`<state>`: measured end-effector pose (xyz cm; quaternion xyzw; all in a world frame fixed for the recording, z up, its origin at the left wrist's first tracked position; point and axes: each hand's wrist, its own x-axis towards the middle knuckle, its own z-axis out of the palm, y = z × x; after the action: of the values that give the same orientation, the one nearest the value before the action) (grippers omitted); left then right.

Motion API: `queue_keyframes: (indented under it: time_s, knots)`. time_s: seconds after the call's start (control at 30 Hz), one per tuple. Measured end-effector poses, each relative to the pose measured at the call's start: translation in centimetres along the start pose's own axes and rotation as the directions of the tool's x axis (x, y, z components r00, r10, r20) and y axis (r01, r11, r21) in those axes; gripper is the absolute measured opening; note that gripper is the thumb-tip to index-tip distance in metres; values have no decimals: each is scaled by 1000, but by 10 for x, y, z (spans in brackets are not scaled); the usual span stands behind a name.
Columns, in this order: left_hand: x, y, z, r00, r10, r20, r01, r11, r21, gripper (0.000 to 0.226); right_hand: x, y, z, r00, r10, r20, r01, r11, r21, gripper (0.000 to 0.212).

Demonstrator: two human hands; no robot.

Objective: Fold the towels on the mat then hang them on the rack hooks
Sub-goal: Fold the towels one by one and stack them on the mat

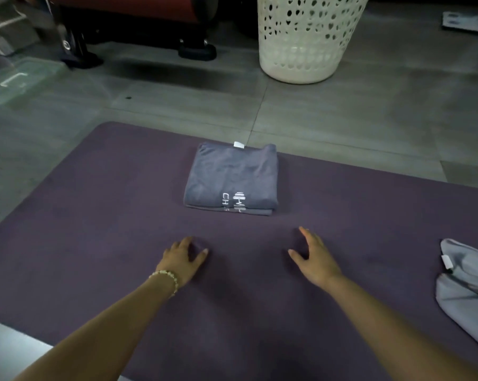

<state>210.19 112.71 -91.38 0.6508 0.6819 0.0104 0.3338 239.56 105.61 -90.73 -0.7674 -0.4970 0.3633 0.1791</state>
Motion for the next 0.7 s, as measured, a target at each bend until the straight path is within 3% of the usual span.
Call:
queue_keyframes:
  time_s: [0.23,0.4,0.53,0.7]
  knots:
    - [-28,107,50,937,329,121,-348,913,213,62,-34,50,-62,992,-109,-60,95,975,-201,68]
    - [-58,188,101,788,543,288,-612,739,281,60,-68,117,-128,972,-33,-232,-25,970,-240,67]
    - [-79,231,136,728,580,365,-682,664,306,60,-107,179,-156,952,78,-295,-167,943,-289,67]
    - [-100,270,178,697,584,416,-710,641,291,60,-142,238,-182,907,83,-413,-232,916,-327,68]
